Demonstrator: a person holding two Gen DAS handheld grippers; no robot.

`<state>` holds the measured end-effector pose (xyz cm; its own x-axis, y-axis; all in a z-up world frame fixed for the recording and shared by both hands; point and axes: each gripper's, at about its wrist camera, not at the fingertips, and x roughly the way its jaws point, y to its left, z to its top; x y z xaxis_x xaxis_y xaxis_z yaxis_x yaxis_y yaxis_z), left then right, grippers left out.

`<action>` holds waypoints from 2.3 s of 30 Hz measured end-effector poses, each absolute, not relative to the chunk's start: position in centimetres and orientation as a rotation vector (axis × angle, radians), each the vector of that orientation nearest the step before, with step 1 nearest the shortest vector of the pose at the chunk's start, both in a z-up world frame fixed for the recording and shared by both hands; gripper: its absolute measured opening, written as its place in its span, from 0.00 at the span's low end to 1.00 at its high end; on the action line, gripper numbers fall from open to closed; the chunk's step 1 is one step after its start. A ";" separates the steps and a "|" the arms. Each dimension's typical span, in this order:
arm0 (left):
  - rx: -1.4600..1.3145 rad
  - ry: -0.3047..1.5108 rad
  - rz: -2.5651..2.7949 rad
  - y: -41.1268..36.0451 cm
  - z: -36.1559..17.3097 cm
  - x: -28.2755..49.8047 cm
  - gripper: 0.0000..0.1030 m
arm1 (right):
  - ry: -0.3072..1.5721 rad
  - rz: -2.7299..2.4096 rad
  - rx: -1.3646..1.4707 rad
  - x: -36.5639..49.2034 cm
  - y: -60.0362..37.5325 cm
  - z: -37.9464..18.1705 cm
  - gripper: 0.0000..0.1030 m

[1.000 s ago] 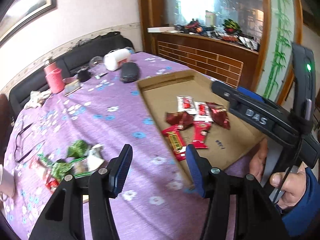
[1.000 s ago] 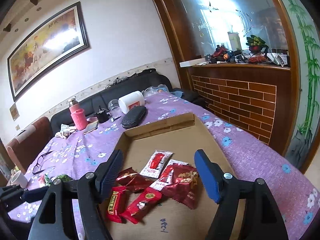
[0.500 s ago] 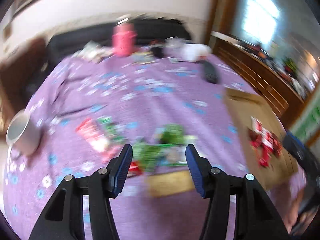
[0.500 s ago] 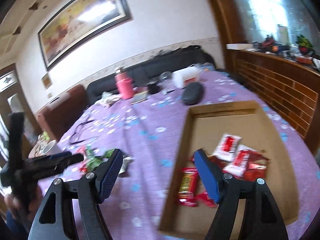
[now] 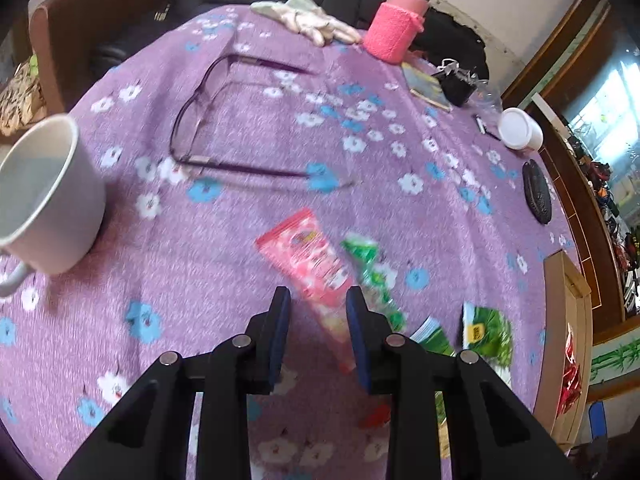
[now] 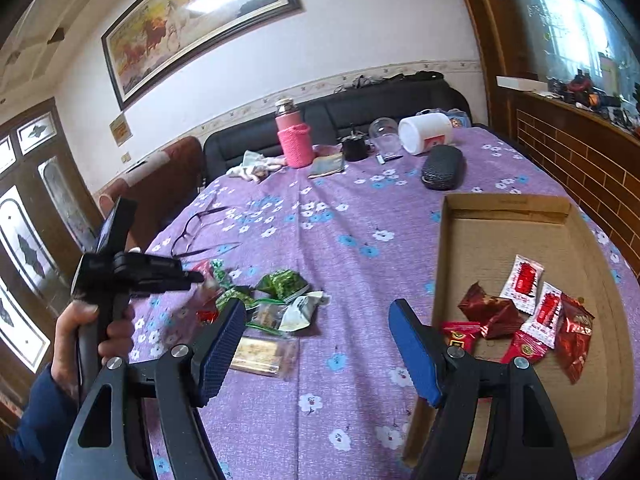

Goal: Organize snacks
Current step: 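Grasp a pink candy stick with left while right grasps a green-wrapped candy, then lift the pink candy stick and green candy off the table in both grippers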

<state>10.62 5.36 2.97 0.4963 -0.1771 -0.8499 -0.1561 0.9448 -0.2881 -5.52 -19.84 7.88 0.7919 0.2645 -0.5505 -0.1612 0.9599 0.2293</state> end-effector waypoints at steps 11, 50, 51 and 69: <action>-0.354 1.048 -0.023 5.8 2.0 12.1 0.27 | 0.735 0.318 0.138 -0.9 -15.5 7.7 0.76; -0.366 1.035 -0.073 7.0 2.0 11.5 0.17 | 0.859 0.382 0.063 9.0 -6.9 3.3 0.22; -0.361 1.036 -0.094 6.5 2.1 11.4 0.17 | 0.850 0.383 0.085 8.4 -7.7 3.6 0.22; -0.148 0.927 -0.195 0.8 3.6 9.6 0.16 | 0.747 0.329 0.220 5.5 -14.5 4.0 0.22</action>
